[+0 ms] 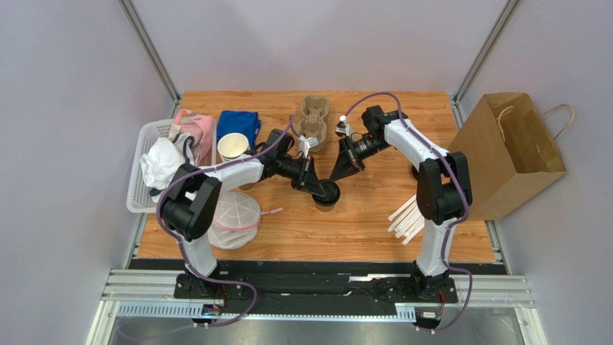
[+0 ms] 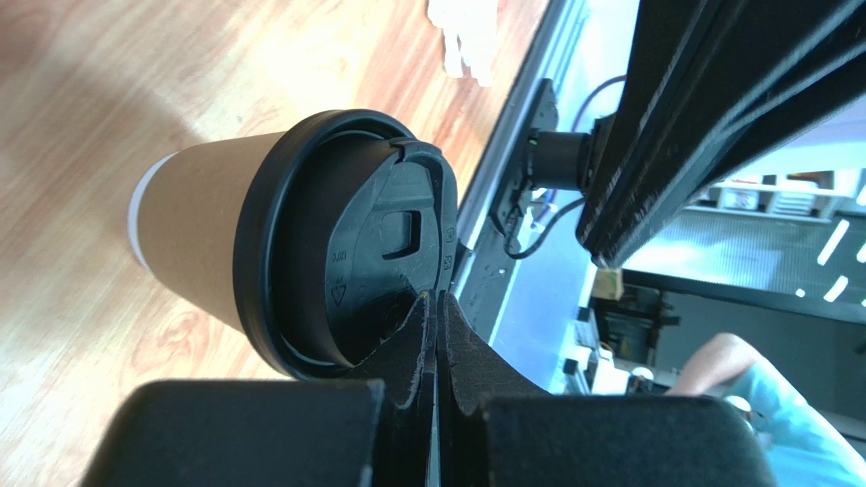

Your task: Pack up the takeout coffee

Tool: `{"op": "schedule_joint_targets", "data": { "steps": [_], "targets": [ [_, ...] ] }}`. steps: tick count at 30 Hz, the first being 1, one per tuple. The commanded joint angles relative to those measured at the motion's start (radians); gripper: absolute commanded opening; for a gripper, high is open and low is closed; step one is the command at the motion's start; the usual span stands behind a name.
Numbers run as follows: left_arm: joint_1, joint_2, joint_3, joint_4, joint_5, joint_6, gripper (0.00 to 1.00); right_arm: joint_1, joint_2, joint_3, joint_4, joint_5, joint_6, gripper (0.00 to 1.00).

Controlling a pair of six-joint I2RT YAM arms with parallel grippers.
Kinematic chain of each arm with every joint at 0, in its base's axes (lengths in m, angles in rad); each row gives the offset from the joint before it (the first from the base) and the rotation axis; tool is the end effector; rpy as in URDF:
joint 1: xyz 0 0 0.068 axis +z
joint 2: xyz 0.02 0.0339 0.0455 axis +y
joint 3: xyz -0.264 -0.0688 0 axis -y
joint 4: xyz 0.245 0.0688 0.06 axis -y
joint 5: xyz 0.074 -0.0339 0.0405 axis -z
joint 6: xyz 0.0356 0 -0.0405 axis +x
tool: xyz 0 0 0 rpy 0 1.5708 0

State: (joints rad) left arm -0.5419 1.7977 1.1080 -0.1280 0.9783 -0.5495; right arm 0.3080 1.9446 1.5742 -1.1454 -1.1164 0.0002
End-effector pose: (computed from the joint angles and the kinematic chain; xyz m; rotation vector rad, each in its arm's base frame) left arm 0.3024 -0.2165 0.1926 0.5165 2.5009 -1.6498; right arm 0.3443 0.1431 0.2370 0.4375 -2.5322 -1.5962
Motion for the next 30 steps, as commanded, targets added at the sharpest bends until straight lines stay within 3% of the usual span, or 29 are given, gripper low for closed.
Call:
{"op": "schedule_joint_targets", "data": {
  "steps": [1,24,30],
  "targets": [
    [0.000,-0.061,-0.007,-0.022,-0.039,0.046,0.00,0.003,0.059,0.053,-0.013,0.021,-0.023,0.00],
    [0.005,0.087,-0.030,-0.102,-0.168,0.100,0.00,-0.035,0.206,-0.105,0.115,0.184,0.107,0.00],
    [-0.003,0.066,0.013,-0.076,-0.099,0.111,0.00,-0.030,0.159,-0.042,0.086,0.096,0.058,0.01]
  ]
}}
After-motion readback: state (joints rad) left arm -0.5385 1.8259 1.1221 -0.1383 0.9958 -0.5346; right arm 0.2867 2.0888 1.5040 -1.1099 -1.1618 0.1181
